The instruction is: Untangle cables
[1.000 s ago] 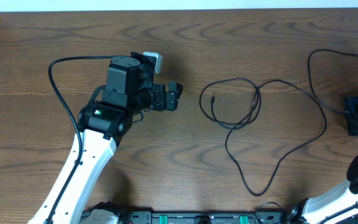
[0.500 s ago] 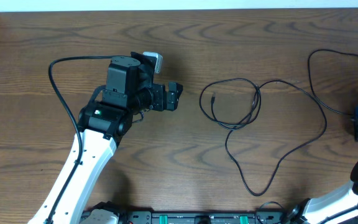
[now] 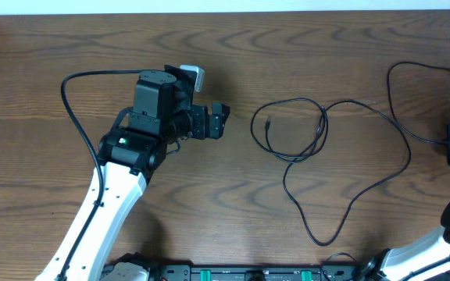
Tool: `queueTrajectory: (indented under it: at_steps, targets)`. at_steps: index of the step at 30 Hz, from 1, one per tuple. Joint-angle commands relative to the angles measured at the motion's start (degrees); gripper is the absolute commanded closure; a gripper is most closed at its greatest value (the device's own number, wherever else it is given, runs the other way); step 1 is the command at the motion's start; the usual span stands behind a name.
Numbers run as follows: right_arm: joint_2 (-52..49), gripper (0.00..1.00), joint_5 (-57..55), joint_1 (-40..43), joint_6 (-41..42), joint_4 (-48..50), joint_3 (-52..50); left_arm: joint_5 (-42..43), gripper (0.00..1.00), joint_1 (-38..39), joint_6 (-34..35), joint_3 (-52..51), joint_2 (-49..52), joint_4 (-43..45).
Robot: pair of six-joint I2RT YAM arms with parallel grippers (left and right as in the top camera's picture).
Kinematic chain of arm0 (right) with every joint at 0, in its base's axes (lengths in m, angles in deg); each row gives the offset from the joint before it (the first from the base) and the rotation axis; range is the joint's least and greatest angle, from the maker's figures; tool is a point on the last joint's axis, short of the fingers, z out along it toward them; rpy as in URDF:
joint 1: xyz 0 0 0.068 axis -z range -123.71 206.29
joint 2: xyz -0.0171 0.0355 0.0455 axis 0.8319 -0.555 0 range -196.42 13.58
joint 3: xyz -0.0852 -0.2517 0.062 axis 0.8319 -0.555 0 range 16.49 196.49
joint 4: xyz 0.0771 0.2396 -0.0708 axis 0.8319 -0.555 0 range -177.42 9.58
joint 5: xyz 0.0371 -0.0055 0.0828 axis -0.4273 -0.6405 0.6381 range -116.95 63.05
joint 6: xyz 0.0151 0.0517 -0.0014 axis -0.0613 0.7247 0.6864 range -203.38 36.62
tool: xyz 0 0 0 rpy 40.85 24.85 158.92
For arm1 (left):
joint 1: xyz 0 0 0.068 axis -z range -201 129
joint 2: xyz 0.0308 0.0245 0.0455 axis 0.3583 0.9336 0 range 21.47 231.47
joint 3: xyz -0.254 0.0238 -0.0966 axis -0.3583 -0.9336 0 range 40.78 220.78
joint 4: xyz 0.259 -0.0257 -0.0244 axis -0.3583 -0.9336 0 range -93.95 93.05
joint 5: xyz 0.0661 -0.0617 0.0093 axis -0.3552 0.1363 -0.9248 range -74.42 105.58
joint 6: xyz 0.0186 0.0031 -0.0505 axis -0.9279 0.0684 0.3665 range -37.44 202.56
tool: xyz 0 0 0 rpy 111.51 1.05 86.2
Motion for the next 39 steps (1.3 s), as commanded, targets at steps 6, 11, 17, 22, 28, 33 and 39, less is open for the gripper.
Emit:
queueTrajectory:
  at_steps: [6,11,17,22,28,33,39]
  targets:
    - [-6.67,0.50,-1.51,-0.02,-0.52,0.70,-0.33,-0.57,0.00,-0.15,0.48,1.27,0.31,-0.22]
    - [-8.35,0.80,-1.31,-0.02,-0.55,0.48,-0.33,-0.57,0.00,-0.15,0.48,1.27,0.31,-0.22]
    - [-8.31,0.99,-0.85,-0.02,-5.97,0.39,-0.31,-0.57,0.00,-0.15,0.48,1.27,0.31,-0.22]
    - [-7.08,0.99,-0.04,-0.02,-9.33,-0.63,-0.22,-0.57,0.00,-0.15,0.48,1.27,0.31,-0.22]
    - [1.18,0.99,0.20,-0.44,-9.35,-0.42,-0.20,-0.57,0.01,-0.15,0.48,1.27,0.31,-0.22]
    - [9.99,0.99,0.15,-1.11,-12.17,3.58,-0.20,-0.57,0.00,-0.15,0.48,1.27,0.31,-0.22]
    - [12.44,0.98,0.07,-2.29,-16.41,12.15,-0.20,-0.57,0.00,-0.15,0.48,1.27,0.31,-0.22]
